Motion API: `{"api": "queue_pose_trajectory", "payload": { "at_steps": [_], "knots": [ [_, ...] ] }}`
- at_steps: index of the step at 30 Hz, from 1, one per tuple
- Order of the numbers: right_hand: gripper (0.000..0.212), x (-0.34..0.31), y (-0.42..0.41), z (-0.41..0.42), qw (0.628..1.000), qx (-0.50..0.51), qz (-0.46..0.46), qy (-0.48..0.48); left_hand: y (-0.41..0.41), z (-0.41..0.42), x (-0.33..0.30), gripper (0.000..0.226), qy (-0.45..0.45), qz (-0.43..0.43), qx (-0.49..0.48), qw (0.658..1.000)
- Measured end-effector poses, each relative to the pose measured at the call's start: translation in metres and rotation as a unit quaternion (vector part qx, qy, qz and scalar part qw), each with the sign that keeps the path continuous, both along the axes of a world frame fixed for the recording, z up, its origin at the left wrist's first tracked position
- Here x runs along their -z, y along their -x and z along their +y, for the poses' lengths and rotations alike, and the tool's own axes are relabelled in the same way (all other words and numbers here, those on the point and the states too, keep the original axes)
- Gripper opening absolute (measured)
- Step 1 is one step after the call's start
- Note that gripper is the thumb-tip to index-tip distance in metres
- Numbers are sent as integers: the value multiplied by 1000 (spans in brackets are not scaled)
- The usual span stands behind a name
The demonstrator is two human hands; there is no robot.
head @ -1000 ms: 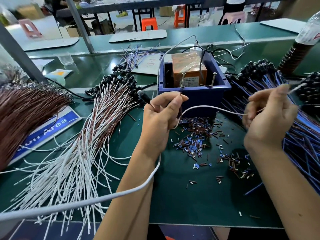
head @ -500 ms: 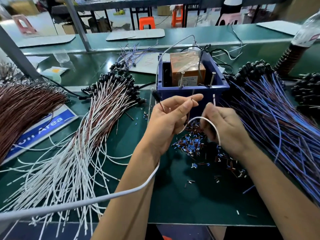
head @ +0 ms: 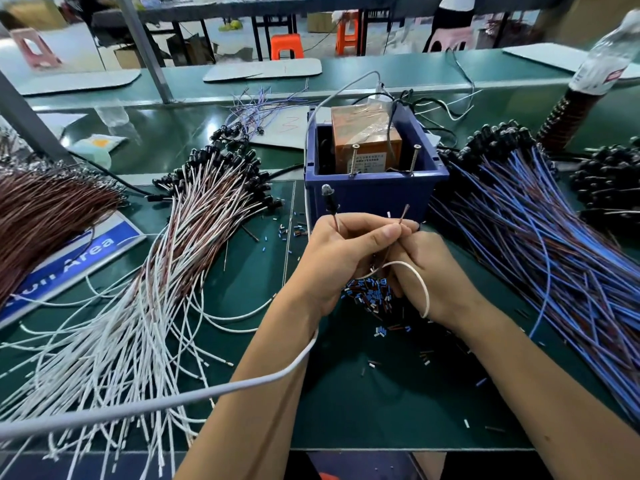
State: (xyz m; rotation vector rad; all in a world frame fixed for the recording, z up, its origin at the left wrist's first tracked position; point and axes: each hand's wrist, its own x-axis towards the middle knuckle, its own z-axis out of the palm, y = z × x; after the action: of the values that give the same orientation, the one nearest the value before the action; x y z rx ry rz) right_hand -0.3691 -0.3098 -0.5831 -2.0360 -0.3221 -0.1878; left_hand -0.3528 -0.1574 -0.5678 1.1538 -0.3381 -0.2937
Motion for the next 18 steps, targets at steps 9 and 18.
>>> {"api": "queue_pose_trajectory", "payload": {
  "at_steps": [9, 18],
  "knots": [
    [38, -15, -1, -15, 973, -57, 57, -215, -10, 16, -2, 22, 80, 49, 3, 996],
    [24, -14, -3, -20, 956, -96, 78, -266, -8, 14, 5, 17, 37, 73, 141, 987]
  ]
}}
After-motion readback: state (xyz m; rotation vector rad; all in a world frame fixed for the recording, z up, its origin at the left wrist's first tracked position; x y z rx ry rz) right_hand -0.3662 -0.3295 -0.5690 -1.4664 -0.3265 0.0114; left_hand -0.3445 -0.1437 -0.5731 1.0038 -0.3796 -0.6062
